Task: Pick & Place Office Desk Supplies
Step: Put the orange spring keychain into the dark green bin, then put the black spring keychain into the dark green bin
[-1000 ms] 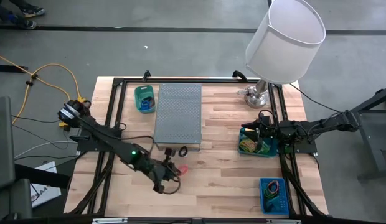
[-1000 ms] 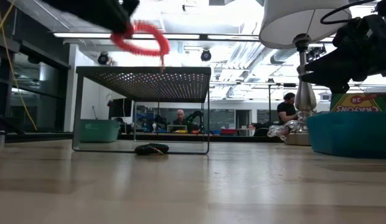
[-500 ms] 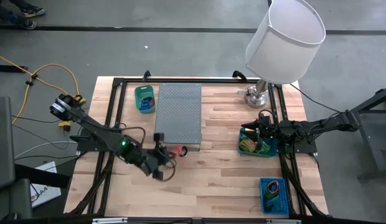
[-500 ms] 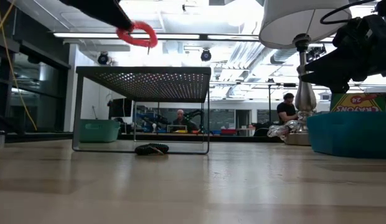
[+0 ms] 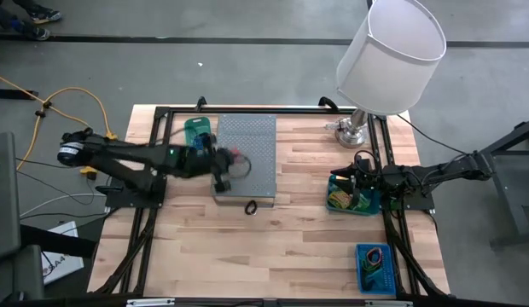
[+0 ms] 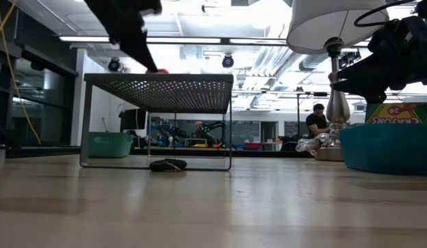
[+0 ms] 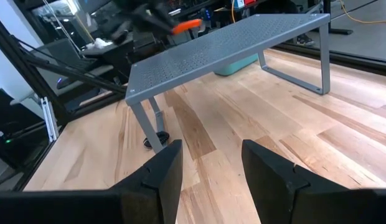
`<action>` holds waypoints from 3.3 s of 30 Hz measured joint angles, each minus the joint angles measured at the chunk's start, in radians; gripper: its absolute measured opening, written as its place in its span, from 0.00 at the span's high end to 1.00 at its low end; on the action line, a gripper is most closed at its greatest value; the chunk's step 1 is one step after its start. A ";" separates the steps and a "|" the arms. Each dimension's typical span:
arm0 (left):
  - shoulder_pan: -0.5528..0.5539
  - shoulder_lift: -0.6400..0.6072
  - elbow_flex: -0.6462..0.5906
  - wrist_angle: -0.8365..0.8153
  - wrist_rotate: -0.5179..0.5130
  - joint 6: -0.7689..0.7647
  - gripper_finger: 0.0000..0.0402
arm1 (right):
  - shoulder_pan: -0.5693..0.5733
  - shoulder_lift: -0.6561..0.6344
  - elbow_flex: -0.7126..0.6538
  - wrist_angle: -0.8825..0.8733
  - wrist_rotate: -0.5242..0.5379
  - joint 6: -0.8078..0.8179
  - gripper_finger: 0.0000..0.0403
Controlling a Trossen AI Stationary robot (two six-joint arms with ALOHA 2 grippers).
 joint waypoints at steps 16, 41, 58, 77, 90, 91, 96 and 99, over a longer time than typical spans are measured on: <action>0.590 -0.077 0.000 -0.122 0.139 0.096 0.93 | 0.000 0.000 0.000 0.000 0.000 0.000 0.62; 0.877 0.134 -0.001 -0.174 0.422 0.120 0.93 | 0.000 0.000 0.000 0.000 0.000 0.000 0.62; 0.877 0.134 -0.001 -0.194 0.422 0.120 0.82 | 0.000 0.000 0.000 0.000 0.000 0.000 0.62; 0.897 0.050 0.009 -0.188 0.417 0.132 0.82 | 0.000 0.000 0.000 0.000 0.000 0.000 0.62; 0.758 -0.106 0.012 -0.188 0.420 0.130 0.82 | 0.000 0.000 0.000 0.000 0.000 0.000 0.62; 0.736 -0.108 0.012 -0.188 0.423 0.130 0.82 | 0.000 0.000 0.000 0.000 0.000 0.000 0.62; 0.597 -0.111 0.012 -0.184 0.446 0.103 0.82 | 0.000 0.000 0.000 0.000 0.000 0.000 0.62; 0.500 -0.111 0.012 -0.179 0.446 0.083 0.82 | 0.000 0.000 0.000 0.000 0.000 0.000 0.62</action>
